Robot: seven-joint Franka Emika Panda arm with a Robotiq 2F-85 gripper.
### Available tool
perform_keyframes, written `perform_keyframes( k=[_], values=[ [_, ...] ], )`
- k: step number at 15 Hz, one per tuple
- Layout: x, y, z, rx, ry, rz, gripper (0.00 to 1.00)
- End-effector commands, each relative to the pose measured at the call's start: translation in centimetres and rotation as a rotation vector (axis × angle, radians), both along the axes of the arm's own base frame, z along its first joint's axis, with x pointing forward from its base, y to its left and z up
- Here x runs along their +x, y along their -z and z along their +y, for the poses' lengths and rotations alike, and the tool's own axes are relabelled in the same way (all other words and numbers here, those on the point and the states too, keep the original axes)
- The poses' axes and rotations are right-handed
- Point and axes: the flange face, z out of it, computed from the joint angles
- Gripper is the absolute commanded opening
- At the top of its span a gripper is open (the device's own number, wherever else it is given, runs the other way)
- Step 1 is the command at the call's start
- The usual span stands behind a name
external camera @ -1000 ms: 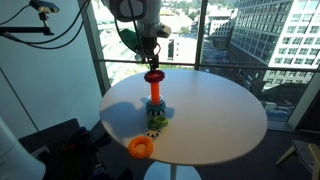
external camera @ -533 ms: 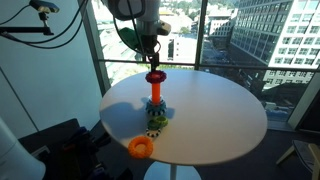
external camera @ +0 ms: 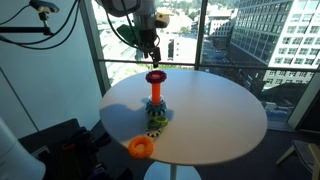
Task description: Put the pink toy around the block
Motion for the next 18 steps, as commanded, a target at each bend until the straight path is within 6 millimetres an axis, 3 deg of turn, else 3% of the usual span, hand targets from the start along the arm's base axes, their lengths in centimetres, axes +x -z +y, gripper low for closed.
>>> perform_keyframes(
  k=[1,18],
  values=[
    [-0.4,-0.4,0.0,-0.04,0.032,-0.033,1.0],
    [1.2,2.6,-0.4,-0.082,0.053,-0.022,1.0]
  ],
)
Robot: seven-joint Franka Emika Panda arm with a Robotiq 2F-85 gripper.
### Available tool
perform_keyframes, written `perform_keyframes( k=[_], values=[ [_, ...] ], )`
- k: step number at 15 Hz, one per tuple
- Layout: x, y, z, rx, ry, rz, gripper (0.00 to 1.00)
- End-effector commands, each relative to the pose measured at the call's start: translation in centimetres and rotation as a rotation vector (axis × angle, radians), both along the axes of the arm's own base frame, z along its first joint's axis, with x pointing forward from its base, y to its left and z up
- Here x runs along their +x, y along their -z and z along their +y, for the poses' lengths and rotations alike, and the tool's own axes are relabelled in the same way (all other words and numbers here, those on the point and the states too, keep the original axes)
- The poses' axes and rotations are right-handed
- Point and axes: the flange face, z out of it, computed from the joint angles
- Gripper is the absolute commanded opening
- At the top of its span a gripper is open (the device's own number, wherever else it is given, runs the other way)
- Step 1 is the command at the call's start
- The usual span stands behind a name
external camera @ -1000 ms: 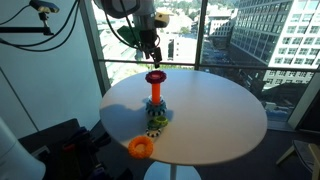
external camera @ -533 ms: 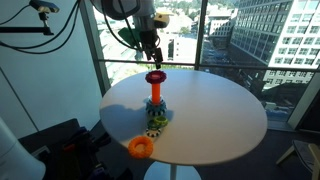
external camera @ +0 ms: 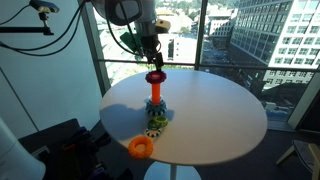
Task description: Put the pink toy around the block
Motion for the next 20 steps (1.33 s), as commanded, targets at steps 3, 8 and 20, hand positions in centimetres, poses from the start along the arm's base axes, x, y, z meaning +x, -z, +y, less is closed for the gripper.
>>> perform_keyframes(
  k=[3,8,20],
  values=[
    [0.8,0.6,-0.1,-0.018,0.01,-0.007,1.0],
    [0.6,0.1,0.1,-0.019,0.0,-0.01,1.0],
    [-3.1,-3.7,1.4,-0.032,-0.089,0.23,1.0]
  ],
)
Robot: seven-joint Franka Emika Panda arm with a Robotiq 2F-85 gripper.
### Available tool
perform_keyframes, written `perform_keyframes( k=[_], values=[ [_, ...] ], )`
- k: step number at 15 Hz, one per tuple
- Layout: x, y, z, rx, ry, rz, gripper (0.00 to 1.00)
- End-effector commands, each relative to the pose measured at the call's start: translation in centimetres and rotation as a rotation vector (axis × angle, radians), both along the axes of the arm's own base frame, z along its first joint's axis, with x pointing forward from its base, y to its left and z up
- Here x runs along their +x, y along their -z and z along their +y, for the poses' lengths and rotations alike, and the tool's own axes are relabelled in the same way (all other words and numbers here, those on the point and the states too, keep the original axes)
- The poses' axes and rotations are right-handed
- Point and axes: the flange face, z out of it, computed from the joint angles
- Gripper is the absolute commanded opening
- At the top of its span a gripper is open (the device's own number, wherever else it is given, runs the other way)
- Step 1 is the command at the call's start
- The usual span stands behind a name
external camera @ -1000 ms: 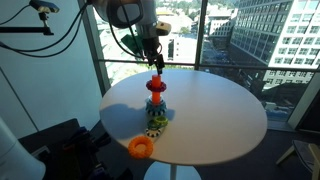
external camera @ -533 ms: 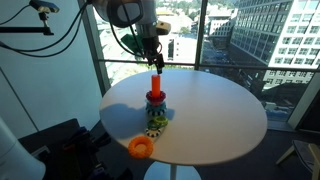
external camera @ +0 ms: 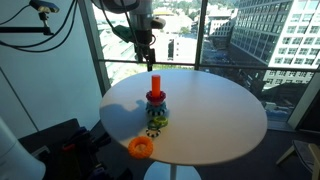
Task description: Put the pink toy around the block
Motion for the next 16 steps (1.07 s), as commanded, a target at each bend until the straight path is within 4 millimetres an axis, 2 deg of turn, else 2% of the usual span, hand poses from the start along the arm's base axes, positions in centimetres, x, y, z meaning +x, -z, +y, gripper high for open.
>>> perform_keyframes(
  k=[1,8,16],
  values=[
    [-1.8,-2.2,0.4,-0.034,-0.03,0.108,1.0],
    [-6.4,-5.8,1.2,-0.118,-0.072,0.3,1.0],
    [-10.8,-12.0,1.1,-0.184,0.025,0.258,1.0]
  ],
)
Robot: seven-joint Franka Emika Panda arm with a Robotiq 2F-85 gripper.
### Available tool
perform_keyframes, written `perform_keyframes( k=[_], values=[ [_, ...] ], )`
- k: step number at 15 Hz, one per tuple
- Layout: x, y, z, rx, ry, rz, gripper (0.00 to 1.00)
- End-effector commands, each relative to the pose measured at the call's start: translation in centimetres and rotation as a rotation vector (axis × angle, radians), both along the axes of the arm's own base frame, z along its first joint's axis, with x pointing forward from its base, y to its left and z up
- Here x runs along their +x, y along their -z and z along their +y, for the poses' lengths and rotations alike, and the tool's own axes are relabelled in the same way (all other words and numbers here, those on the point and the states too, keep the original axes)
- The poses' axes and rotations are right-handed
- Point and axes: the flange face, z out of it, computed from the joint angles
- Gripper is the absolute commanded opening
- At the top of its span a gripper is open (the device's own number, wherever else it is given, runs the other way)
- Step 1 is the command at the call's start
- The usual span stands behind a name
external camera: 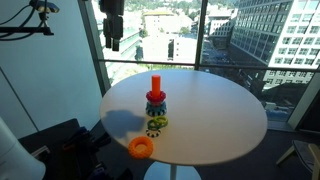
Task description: Put the pink toy around the block
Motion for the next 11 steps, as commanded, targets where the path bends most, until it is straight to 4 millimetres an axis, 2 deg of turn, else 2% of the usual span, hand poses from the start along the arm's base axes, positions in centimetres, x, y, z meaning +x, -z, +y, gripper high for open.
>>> perform_keyframes(
  k=[1,4,5,11],
  values=[
    [-1.8,-2.9,-0.4,-0.025,0.047,-0.052,1.0],
    [-2.3,-4.0,-0.8,-0.037,0.066,-0.08,1.0],
    [-1.6,-3.3,-0.5,-0.009,0.039,-0.072,1.0],
    [-1.6,-3.1,-0.5,-0.011,0.038,-0.067,1.0]
  ],
)
